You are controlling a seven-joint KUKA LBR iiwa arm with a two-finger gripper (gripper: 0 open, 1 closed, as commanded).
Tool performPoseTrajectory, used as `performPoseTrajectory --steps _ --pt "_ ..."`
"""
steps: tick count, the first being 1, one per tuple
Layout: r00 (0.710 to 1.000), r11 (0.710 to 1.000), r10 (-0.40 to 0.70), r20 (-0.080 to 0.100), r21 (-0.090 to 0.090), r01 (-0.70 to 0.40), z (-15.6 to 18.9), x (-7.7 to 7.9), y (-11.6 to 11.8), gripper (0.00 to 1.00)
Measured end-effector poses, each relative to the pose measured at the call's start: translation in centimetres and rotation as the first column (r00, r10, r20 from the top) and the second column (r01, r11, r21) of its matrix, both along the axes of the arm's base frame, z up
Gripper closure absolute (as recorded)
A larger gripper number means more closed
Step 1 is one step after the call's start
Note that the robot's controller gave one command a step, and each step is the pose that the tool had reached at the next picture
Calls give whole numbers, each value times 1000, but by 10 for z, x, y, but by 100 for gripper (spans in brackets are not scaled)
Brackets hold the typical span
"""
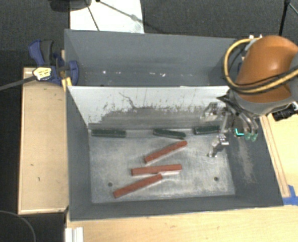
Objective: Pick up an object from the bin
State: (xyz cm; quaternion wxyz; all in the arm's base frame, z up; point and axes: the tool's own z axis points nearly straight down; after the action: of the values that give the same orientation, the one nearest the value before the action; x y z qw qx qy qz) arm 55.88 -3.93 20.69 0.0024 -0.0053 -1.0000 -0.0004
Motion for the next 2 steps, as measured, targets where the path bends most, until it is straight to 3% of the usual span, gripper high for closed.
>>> performPoseTrajectory --steps 1,2 --pt "1000 1000 1 8 -1 -1 5 2 0 0" --pt "998 998 62 14 -2 -62 -50 -6 30 0"
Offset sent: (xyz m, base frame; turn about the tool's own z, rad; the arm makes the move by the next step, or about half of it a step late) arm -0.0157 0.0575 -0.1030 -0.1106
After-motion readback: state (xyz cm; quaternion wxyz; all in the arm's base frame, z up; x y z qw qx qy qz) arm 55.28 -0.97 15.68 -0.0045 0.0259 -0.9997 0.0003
